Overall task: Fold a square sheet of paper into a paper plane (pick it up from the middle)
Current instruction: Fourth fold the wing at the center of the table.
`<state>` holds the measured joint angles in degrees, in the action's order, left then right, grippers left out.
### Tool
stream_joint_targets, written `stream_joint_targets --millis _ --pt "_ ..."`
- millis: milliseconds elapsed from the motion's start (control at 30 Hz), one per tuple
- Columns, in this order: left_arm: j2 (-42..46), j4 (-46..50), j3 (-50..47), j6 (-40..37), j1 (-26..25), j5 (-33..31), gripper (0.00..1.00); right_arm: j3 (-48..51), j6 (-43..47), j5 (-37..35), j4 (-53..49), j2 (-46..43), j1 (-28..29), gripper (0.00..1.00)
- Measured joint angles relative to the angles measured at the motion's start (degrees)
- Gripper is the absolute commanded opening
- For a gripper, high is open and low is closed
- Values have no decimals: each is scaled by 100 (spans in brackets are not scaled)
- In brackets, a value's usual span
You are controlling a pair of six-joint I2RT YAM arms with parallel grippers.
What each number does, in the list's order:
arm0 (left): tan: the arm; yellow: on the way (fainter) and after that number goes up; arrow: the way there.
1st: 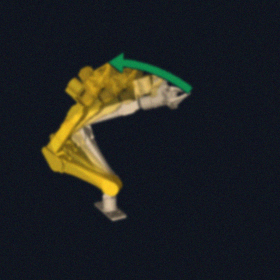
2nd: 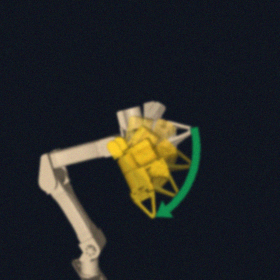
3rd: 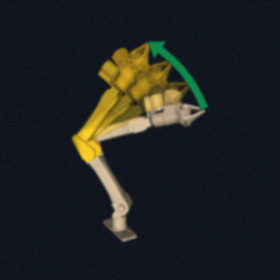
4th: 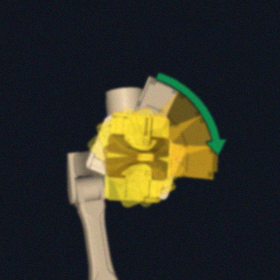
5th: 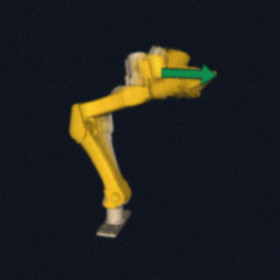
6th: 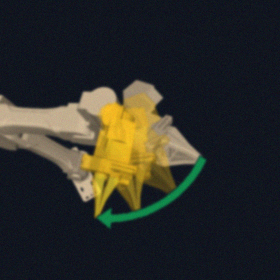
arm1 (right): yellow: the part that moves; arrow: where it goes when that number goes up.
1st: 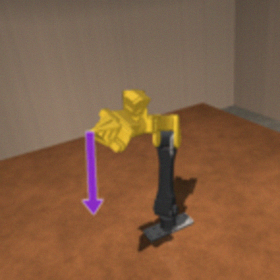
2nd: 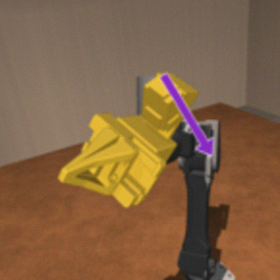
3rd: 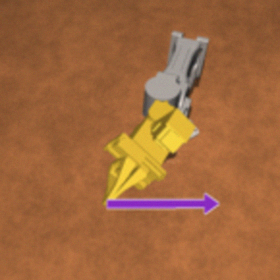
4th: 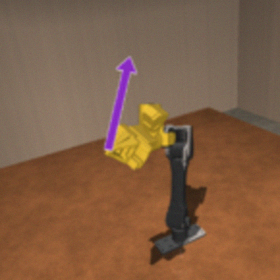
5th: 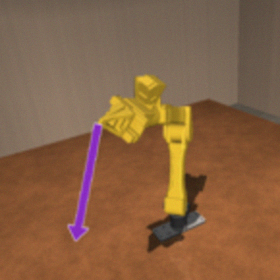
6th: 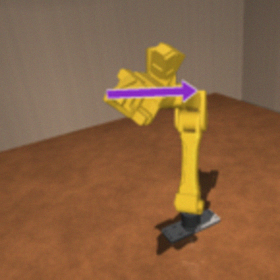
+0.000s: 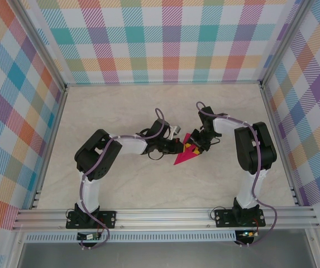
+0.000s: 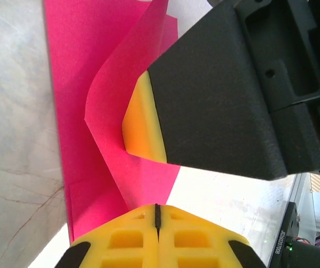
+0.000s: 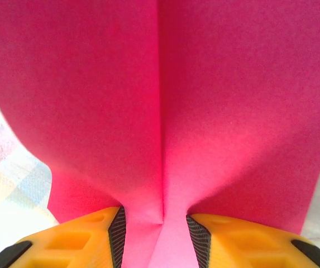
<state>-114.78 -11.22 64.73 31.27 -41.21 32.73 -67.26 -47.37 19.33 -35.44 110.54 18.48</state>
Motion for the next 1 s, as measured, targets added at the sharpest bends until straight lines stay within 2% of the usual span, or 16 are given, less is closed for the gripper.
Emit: stream_joint_targets --millis 233,433,700,1000 --pt "35 -7 -85 4 -33 -170 3 0 -20 0 0 0 0 42" --pt "468 96 -260 -109 -35 -575 7 0 -20 -2 0 0 0 42" --pt "734 -131 -262 -133 -120 -361 6 0 -22 -2 0 0 0 42" --pt "358 -11 -184 -219 -295 -264 2 -11 -24 0 -7 4 0 42"
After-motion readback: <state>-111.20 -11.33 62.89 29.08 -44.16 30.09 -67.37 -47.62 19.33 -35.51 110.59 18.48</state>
